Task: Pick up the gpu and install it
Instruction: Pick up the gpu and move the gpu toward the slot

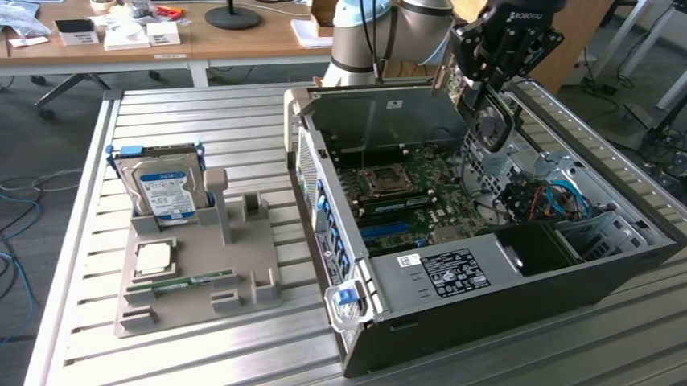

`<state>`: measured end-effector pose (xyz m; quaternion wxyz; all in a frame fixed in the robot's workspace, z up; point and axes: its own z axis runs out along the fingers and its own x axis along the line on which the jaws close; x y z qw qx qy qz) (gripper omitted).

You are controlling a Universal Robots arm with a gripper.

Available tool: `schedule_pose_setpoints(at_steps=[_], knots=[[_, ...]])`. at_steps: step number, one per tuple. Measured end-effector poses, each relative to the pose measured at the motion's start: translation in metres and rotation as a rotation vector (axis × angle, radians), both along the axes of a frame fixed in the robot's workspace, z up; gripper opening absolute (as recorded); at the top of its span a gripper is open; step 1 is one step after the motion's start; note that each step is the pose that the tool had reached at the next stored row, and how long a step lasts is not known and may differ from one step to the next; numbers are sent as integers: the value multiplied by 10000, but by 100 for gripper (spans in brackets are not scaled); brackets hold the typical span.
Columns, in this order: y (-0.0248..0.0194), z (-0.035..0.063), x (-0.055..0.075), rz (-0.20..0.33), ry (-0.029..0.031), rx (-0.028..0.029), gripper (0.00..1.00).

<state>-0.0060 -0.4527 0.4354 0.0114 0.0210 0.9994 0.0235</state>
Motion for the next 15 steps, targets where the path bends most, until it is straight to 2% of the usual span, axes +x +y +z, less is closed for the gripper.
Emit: schedule_pose_setpoints(at_steps=[15], knots=[[0, 0, 229, 1, 0, 0, 27]])
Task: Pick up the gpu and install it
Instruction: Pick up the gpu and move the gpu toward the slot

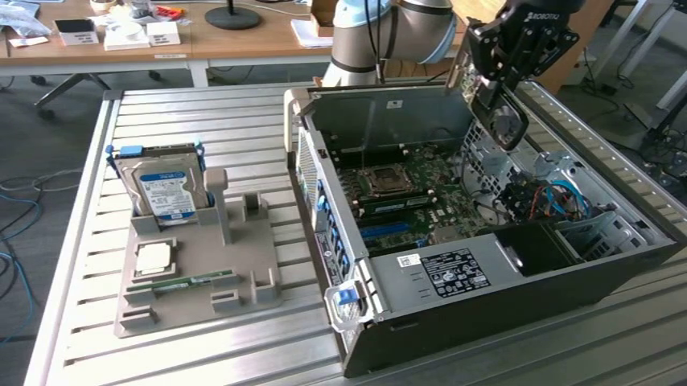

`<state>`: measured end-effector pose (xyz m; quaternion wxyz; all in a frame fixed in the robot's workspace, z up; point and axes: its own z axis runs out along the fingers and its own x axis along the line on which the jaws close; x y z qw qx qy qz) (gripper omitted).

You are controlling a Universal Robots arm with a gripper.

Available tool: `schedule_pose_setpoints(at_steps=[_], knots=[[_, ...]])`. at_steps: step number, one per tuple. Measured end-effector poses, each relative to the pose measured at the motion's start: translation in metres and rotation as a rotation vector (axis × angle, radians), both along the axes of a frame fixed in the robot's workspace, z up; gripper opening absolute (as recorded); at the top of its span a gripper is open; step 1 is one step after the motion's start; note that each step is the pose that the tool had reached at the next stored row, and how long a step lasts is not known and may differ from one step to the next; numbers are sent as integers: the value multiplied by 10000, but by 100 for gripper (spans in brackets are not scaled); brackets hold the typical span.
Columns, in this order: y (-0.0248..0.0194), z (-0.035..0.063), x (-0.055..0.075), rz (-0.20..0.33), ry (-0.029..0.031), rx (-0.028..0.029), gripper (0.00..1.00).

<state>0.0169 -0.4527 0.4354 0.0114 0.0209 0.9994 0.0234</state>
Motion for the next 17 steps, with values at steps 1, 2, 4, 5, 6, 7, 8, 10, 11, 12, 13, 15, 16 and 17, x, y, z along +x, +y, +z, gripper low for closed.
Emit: schedule_pose_setpoints(at_steps=[1, 2, 4, 5, 6, 7, 8, 10, 11, 12, 13, 15, 16, 17], knots=[[0, 0, 14, 0, 0, 1, 27], [0, 0, 28, -1, 0, 1, 27], [0, 0, 56, 0, 0, 0, 27], [0, 0, 68, -1, 0, 1, 27], [0, 0, 78, 0, 0, 1, 27], [0, 0, 83, 0, 0, 1, 27], [0, 0, 82, 0, 0, 1, 27], [0, 0, 82, -1, 0, 0, 27], [0, 0, 82, -1, 0, 1, 27], [0, 0, 82, -1, 0, 0, 27], [0, 0, 83, -1, 0, 0, 27], [0, 0, 84, -1, 0, 1, 27], [0, 0, 89, 2, 0, 1, 27], [0, 0, 96, 1, 0, 1, 27]])
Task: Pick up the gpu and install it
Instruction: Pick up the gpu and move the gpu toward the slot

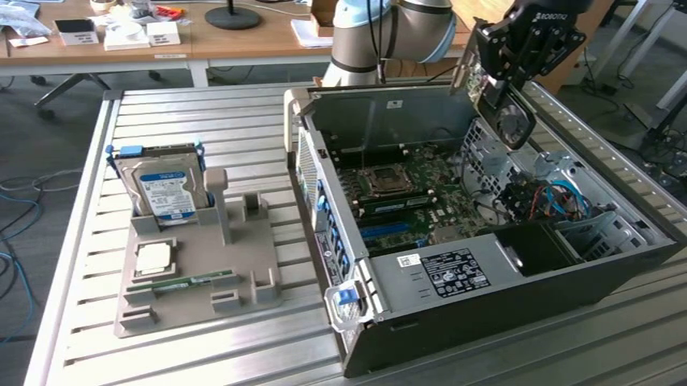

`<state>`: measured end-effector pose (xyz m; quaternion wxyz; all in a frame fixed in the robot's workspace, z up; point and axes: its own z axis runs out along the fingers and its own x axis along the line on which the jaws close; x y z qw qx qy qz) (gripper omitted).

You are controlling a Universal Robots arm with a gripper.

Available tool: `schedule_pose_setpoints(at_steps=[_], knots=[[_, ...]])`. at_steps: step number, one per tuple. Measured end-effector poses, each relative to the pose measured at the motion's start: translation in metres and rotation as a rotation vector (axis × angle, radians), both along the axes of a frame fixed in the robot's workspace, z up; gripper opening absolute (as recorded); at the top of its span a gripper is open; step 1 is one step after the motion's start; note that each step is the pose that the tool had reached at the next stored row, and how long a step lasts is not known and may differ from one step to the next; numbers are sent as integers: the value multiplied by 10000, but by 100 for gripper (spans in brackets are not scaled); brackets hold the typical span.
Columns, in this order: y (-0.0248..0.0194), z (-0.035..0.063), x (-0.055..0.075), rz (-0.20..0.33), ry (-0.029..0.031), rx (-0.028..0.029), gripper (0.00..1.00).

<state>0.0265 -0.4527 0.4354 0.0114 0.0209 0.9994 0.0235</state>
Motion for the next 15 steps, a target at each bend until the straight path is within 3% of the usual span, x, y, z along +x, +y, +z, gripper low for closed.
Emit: schedule_pose_setpoints(at_steps=[15], knots=[[0, 0, 155, -2, 0, 0, 27]])
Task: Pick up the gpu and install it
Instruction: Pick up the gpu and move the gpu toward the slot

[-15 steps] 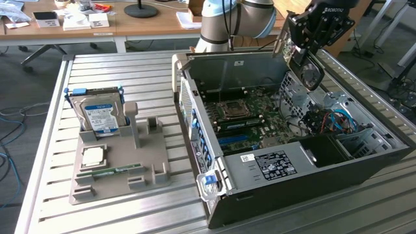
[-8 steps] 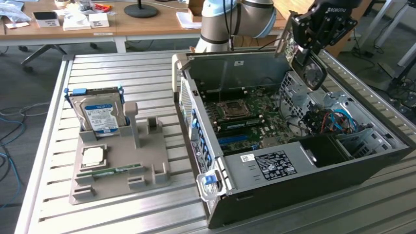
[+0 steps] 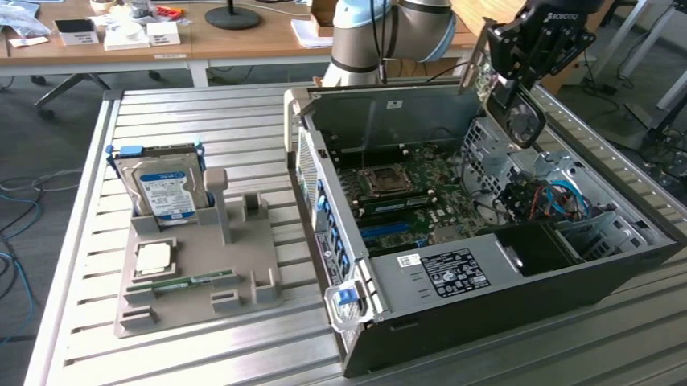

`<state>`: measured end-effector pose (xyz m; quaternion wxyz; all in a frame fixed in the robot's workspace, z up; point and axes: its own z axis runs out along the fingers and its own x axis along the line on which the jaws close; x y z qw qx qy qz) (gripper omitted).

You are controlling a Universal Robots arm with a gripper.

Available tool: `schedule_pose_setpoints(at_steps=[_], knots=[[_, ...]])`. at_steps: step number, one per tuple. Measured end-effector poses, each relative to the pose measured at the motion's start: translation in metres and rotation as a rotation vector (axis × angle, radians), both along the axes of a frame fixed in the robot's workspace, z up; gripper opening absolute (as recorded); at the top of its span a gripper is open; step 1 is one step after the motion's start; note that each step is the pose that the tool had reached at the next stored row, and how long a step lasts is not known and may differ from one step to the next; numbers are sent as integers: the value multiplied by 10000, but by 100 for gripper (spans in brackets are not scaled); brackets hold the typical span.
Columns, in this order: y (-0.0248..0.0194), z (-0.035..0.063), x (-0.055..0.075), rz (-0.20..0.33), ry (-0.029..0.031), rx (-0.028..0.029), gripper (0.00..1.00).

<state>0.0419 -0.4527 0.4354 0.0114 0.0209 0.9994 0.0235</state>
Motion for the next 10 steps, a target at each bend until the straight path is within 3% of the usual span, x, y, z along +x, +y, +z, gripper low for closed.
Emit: schedule_pose_setpoints(at_steps=[10], knots=[[0, 0, 73, -1, 0, 0, 27]])
